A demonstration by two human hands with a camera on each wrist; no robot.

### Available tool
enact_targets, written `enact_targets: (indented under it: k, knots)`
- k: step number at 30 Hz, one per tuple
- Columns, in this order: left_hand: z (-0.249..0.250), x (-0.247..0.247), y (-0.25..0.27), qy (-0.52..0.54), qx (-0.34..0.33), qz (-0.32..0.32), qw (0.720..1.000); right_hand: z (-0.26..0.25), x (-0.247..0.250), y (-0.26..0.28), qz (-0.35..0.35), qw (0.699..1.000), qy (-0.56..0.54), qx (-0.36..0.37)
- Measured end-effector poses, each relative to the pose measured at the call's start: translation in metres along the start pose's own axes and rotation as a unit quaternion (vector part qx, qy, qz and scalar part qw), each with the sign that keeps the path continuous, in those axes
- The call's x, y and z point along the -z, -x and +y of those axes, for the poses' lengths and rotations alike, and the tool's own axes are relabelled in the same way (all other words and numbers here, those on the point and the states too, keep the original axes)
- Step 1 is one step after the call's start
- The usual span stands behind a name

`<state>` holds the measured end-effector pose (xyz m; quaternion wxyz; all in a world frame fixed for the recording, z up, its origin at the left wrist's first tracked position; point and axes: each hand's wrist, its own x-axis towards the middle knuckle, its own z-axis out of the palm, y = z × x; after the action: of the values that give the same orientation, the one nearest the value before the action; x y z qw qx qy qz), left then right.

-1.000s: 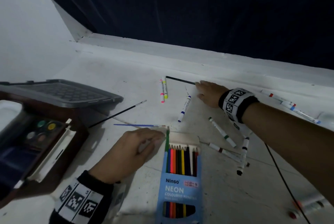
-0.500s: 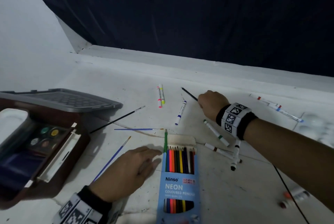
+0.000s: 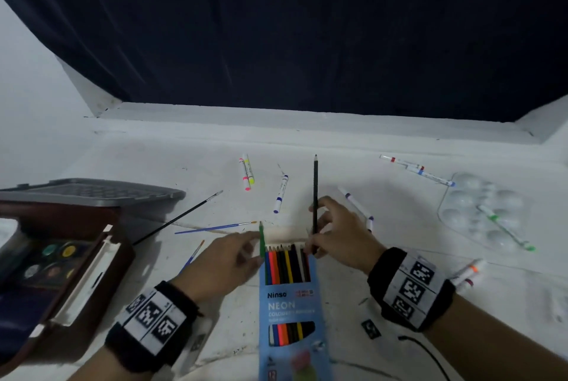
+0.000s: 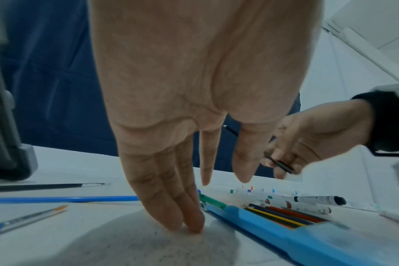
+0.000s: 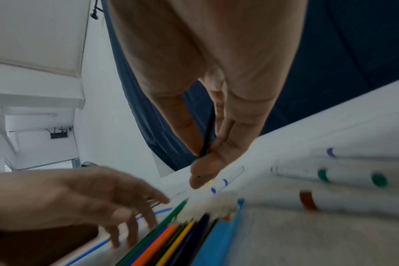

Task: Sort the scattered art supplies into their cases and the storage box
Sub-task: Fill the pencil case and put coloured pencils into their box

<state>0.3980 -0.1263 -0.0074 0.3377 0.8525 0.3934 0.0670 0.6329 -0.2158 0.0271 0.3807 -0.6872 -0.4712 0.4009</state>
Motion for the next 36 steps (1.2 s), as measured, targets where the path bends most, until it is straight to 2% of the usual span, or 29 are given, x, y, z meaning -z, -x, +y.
enact_targets:
  k: [3,7,13,19,27,31,36]
  knots:
    - [0.003,0.001,-0.017,-0.028,0.029,-0.036,0.999,0.013,-0.012,0.004,0.002,0.999,0.041,-0.001]
    - [0.015,0.003,-0.027,-0.017,0.037,-0.041,0.998,0.018,-0.020,0.004,0.016,0.993,0.112,0.034]
    - [0.024,-0.001,-0.029,-0.049,0.024,-0.052,0.997,0.020,-0.022,-0.001,0.007,0.975,0.222,-0.020]
    - [0.025,0.001,-0.029,0.014,0.036,-0.040,0.998,0.018,-0.031,0.004,0.006,0.960,0.276,-0.035]
    - [0.029,0.004,-0.022,0.084,0.037,-0.015,0.996,0.020,-0.019,0.006,-0.012,0.983,0.140,-0.122]
    - [0.039,0.014,-0.014,0.177,0.016,0.015,0.984,0.017,-0.010,0.013,0.014,0.995,-0.002,-0.100]
    - [0.070,0.034,-0.004,0.285,-0.041,0.078,0.955,-0.001,0.009,0.021,0.080,0.991,-0.102,-0.042]
